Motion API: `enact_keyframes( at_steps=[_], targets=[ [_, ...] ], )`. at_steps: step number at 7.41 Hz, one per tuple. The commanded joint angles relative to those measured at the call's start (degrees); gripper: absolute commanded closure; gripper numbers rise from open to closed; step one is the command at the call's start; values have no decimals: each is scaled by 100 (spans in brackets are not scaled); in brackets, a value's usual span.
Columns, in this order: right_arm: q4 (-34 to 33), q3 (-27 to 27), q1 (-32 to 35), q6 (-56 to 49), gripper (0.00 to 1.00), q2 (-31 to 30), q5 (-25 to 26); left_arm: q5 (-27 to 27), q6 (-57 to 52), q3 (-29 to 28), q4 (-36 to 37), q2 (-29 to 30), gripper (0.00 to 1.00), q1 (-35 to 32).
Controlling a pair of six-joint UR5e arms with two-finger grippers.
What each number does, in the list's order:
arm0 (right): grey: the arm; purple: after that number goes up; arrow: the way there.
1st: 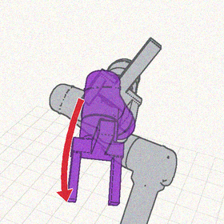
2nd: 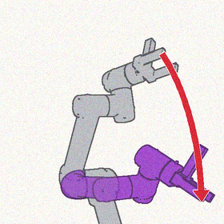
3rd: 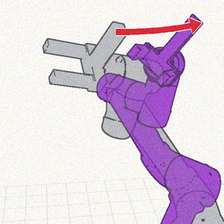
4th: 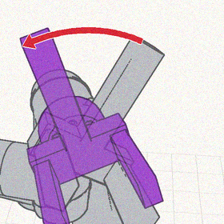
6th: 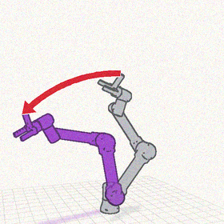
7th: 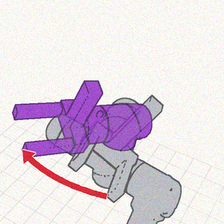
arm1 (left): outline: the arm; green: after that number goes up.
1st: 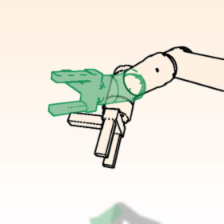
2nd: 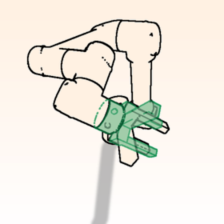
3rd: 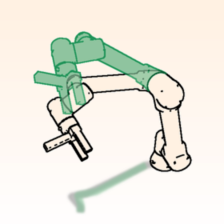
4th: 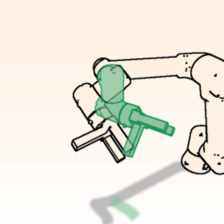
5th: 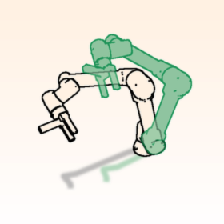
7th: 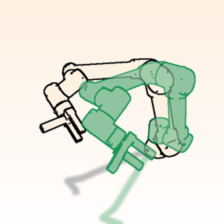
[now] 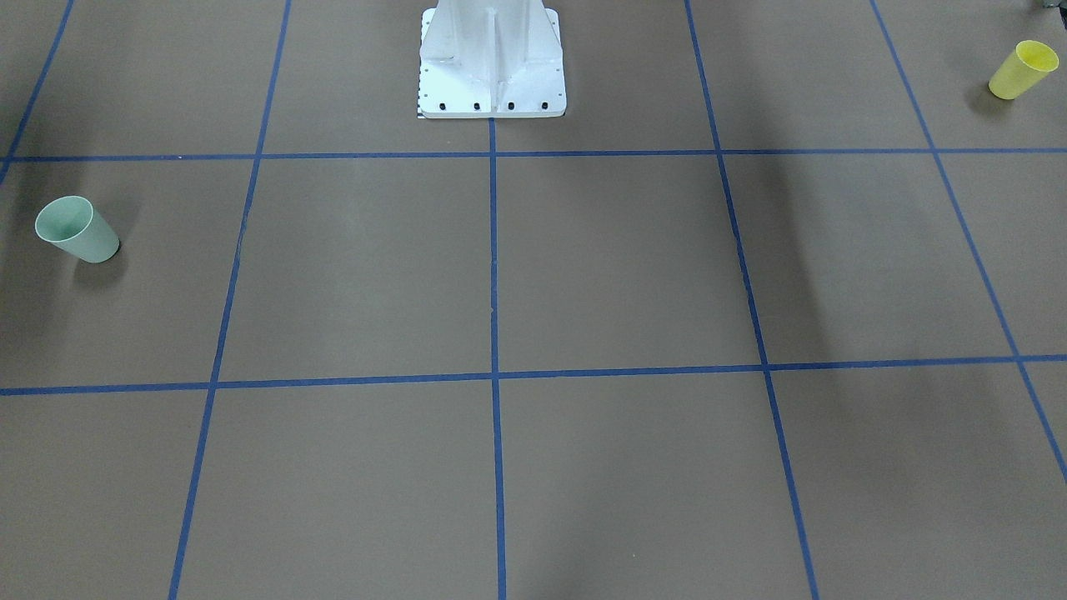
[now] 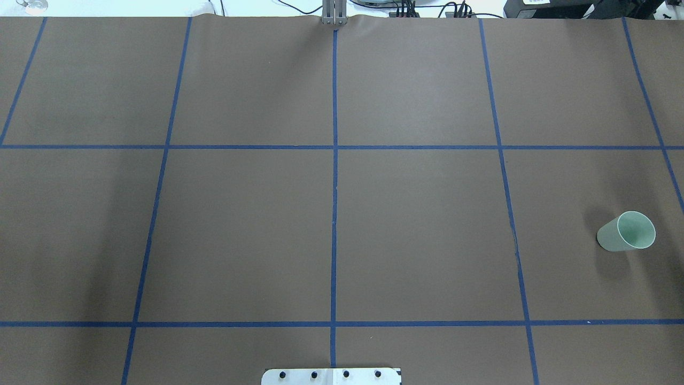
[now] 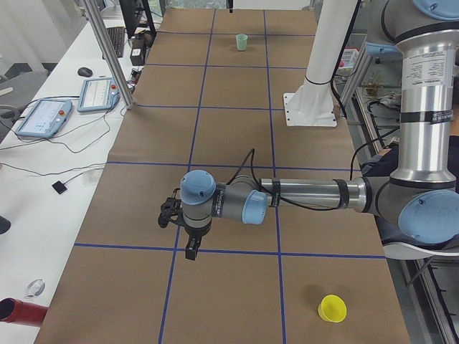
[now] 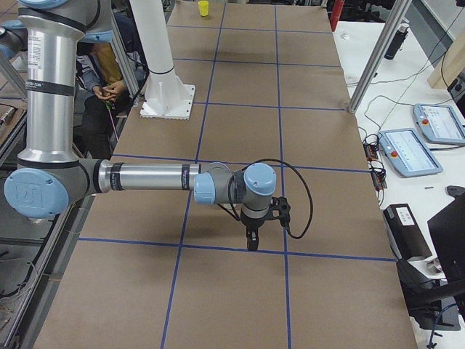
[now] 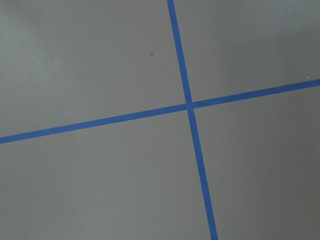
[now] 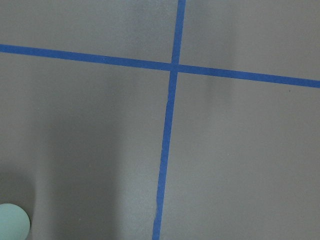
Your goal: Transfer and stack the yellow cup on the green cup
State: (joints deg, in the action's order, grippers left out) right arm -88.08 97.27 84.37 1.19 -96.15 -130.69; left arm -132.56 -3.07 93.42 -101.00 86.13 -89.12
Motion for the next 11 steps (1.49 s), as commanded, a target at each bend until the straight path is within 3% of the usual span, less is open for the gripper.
enact_keyframes(
  at_steps=[1,3,6,8,9,11],
  targets=[
    [1,-6,0,13,0,9,-9,-6,9,9,-60,-8,0,17],
    [1,20,0,22,0,9,-9,46,0,1,-130,0,0,26],
    [605,248,9,57,0,201,61,238,35,-70,-1593,123,0,18],
    [1212,302,18,144,0,385,70,196,26,-297,-1659,596,0,26],
    [1214,327,26,424,0,413,70,196,26,-298,-1712,598,0,26],
    [1258,310,26,505,0,343,70,239,157,-473,-2796,572,0,18]
  ],
)
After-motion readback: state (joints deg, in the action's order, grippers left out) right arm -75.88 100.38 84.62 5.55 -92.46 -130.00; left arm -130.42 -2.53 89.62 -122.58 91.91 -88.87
